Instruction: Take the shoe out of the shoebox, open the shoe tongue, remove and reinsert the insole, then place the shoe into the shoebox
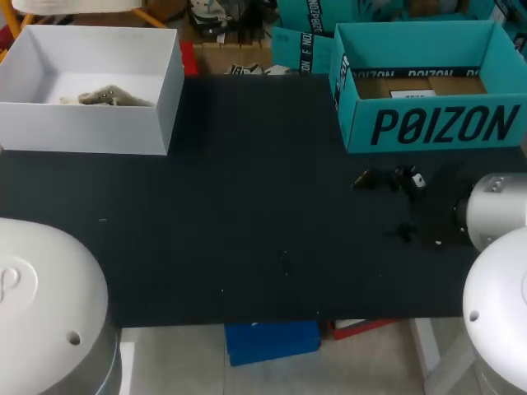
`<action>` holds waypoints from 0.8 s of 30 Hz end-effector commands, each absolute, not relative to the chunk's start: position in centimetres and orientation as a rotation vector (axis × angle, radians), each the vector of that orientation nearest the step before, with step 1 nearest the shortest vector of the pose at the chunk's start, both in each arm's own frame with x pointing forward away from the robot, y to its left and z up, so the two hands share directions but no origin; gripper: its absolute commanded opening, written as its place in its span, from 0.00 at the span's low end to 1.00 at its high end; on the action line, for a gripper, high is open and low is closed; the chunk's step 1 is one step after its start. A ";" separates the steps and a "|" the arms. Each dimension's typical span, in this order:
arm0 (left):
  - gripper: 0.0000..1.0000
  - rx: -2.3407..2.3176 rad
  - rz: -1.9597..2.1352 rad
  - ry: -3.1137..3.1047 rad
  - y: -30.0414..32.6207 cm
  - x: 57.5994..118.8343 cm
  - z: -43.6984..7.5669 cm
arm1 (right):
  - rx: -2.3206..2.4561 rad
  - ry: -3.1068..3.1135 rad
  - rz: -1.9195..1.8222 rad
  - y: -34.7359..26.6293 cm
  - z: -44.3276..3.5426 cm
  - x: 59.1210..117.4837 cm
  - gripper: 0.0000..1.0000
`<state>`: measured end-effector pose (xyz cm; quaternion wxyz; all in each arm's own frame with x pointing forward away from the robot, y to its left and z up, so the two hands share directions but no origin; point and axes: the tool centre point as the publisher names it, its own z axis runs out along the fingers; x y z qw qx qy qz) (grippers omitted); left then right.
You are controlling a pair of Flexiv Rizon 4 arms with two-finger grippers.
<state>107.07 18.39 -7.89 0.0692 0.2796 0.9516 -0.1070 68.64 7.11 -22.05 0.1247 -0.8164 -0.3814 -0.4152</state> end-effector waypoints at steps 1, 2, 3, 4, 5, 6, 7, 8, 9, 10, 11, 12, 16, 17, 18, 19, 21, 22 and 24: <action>0.00 0.824 -0.383 2.882 21.2 108.7 -10.3 | -2.307 -1.117 -1.149 6.2 -22.2 68.0 1.00; 0.00 0.817 -0.384 2.894 21.7 108.8 -10.9 | -2.307 -1.117 -1.149 6.2 -22.2 68.0 1.00; 0.00 0.805 -0.381 2.896 22.0 109.0 -11.5 | -2.307 -1.117 -1.149 6.2 -22.2 68.0 1.00; 0.00 0.801 -0.375 2.903 22.4 109.1 -12.1 | -2.307 -1.117 -1.149 6.2 -22.2 68.0 1.00; 0.00 0.796 -0.373 2.909 22.5 109.3 -12.5 | -2.307 -1.117 -1.149 6.2 -22.2 68.0 1.00; 0.00 0.794 -0.373 2.911 22.5 109.4 -12.7 | -2.307 -1.117 -1.149 6.2 -22.2 68.0 1.00; 0.00 0.789 -0.369 2.914 23.0 109.8 -13.8 | -2.307 -1.117 -1.149 6.2 -22.2 68.0 1.00; 0.00 0.791 -0.365 2.919 23.2 110.1 -14.5 | -2.307 -1.117 -1.149 6.2 -22.2 68.0 1.00; 0.00 0.790 -0.363 2.924 23.3 110.4 -15.2 | -2.307 -1.117 -1.149 6.2 -22.2 68.0 1.00; 0.00 0.777 -0.367 2.934 23.5 110.7 -16.0 | -2.307 -1.117 -1.149 6.2 -22.2 68.0 1.00; 0.00 0.766 -0.374 2.939 23.6 110.9 -16.7 | -2.307 -1.117 -1.149 6.2 -22.2 68.0 1.00; 0.00 0.759 -0.381 2.949 23.7 111.1 -17.5 | -2.307 -1.117 -1.149 6.2 -22.2 68.0 1.00; 0.00 0.754 -0.392 2.961 23.5 112.2 -20.1 | -2.307 -1.117 -1.149 6.2 -22.2 68.0 1.00; 0.00 0.743 -0.403 2.948 23.4 112.5 -20.5 | -2.307 -1.117 -1.149 6.2 -22.2 68.0 1.00; 0.00 0.739 -0.402 2.943 23.2 112.9 -20.7 | -2.307 -1.117 -1.149 6.2 -22.2 68.0 1.00; 0.00 0.736 -0.407 2.941 23.1 113.2 -20.8 | -2.307 -1.117 -1.149 6.2 -22.2 68.0 1.00; 0.00 0.734 -0.418 2.939 22.9 113.6 -21.0 | -2.307 -1.117 -1.149 6.2 -22.2 68.0 1.00; 0.00 0.730 -0.422 2.939 22.9 113.7 -21.0 | -2.307 -1.117 -1.149 6.2 -22.2 68.0 1.00; 0.00 0.730 -0.422 2.939 22.9 113.7 -21.0 | -2.307 -1.117 -1.149 6.2 -22.2 68.0 1.00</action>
